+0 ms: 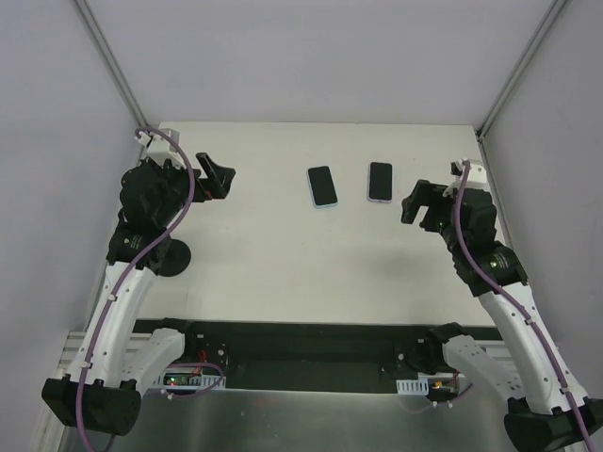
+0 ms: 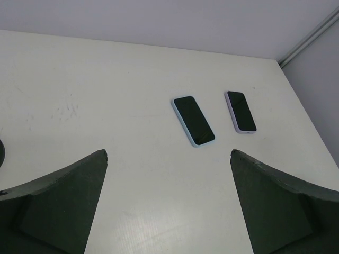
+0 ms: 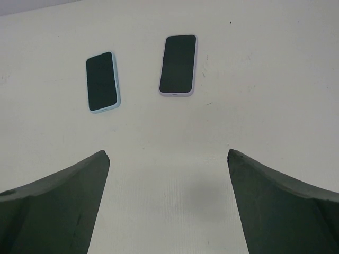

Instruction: Place the phone on the phone stand

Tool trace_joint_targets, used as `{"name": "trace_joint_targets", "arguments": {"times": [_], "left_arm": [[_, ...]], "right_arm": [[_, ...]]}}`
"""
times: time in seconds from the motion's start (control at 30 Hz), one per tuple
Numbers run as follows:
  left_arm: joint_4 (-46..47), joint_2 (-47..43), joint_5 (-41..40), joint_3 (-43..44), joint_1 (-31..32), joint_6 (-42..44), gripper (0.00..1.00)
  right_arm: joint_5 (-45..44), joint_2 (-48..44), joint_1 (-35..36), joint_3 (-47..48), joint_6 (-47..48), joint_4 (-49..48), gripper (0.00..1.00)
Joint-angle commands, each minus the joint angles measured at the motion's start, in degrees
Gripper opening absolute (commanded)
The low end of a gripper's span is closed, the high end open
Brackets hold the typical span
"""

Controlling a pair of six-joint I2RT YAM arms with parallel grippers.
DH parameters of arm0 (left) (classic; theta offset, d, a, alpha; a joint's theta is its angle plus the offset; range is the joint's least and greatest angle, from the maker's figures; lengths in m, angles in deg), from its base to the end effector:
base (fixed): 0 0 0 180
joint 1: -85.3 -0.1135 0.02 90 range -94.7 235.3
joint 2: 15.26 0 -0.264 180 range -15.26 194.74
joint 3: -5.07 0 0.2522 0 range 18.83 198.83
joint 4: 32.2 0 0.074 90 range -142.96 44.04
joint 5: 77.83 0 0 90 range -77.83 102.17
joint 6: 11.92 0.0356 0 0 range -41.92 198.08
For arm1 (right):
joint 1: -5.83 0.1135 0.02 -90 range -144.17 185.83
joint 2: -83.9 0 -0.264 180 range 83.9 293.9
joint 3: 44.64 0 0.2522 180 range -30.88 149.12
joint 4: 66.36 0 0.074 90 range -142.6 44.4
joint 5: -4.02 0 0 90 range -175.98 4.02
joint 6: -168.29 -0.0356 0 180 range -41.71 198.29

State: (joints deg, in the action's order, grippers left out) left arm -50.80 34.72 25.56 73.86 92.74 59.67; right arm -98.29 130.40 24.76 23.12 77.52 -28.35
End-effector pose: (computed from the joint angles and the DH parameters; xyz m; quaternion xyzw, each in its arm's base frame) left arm 0.1949 -0.0338 0.3974 0.0152 0.7057 -0.2376 0.6673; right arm 0.1703 0.0504 0.3651 -0.0628 0.7980 0.0167 0.5991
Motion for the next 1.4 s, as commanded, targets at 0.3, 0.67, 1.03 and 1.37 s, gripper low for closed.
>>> {"name": "trace_joint_targets", "arguments": {"times": [0.3, 0.67, 1.03, 1.37], "left_arm": [[-19.39, -2.49, -26.43, 5.28, 0.12, -5.67, 0.99], [-44.90, -6.91, -45.81, 6.94, 0.03, -9.36, 0.99], [-39.38, 1.79, -44.51, 4.48, -5.94, -8.48, 0.95], [-30.58, 2.41, -36.41, 0.17, -13.77, -14.28, 0.74]], "right_arm": [[10.82, 1.22, -0.04, 1.81, 4.73, -1.48, 0.96], [11.96, 4.92, -0.04, 2.35, 7.54, -1.31, 0.96], [11.79, 0.87, -0.04, 0.32, 8.69, -1.93, 0.96], [14.86, 1.05, -0.04, 0.58, 7.72, -2.54, 0.96]]}}
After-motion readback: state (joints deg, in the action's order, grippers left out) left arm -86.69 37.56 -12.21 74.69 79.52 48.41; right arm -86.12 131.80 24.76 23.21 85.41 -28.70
